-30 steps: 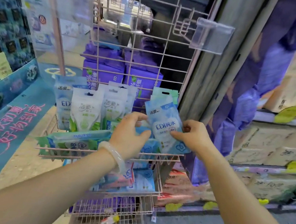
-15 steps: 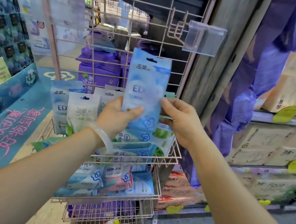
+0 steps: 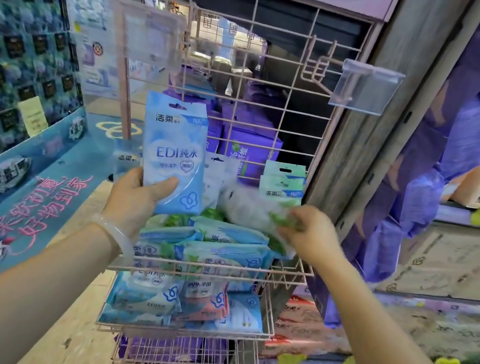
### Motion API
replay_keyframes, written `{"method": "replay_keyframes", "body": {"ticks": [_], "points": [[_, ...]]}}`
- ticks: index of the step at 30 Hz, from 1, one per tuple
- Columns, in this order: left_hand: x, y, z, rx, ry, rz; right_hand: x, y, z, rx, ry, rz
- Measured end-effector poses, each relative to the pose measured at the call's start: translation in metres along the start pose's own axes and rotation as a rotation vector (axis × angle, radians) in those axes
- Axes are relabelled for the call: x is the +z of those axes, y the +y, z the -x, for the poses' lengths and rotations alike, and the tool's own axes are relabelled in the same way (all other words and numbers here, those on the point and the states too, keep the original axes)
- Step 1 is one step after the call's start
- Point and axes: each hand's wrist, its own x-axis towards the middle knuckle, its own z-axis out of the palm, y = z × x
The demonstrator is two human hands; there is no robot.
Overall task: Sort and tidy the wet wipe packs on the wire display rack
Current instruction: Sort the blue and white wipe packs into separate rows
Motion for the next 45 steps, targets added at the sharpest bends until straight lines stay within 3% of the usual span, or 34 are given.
{"method": "replay_keyframes", "body": {"ticks": [3,5,16,21,26,37,41,45], "points": [[-0.001,-0.002,-0.001,0.009,0.008,0.006,-0.026,0.004,-0.005,0.131,0.118,-0.657],[0.001,-0.006,-0.002,-0.017,0.008,0.009,-0.032,0.005,-0.007,0.148,0.096,-0.870],[0.020,-0.018,0.000,-0.084,-0.073,0.020,-0.006,-0.014,0.007,0.362,-0.075,-1.213],[0.017,-0.015,0.000,-0.068,-0.041,0.027,-0.001,-0.029,0.005,0.336,-0.027,-1.195],[-0.019,0.001,-0.011,0.041,0.189,0.097,-0.004,-0.029,-0.002,0.316,0.068,-1.186],[-0.057,0.000,-0.011,0.001,0.316,0.138,0.033,-0.087,-0.032,0.205,-0.065,-1.201],[-0.065,0.002,-0.009,-0.014,0.305,0.115,0.052,-0.098,-0.034,0.170,-0.069,-0.574],[-0.076,-0.003,-0.012,-0.075,0.261,0.121,0.059,-0.101,-0.030,0.186,-0.136,-0.525]]}}
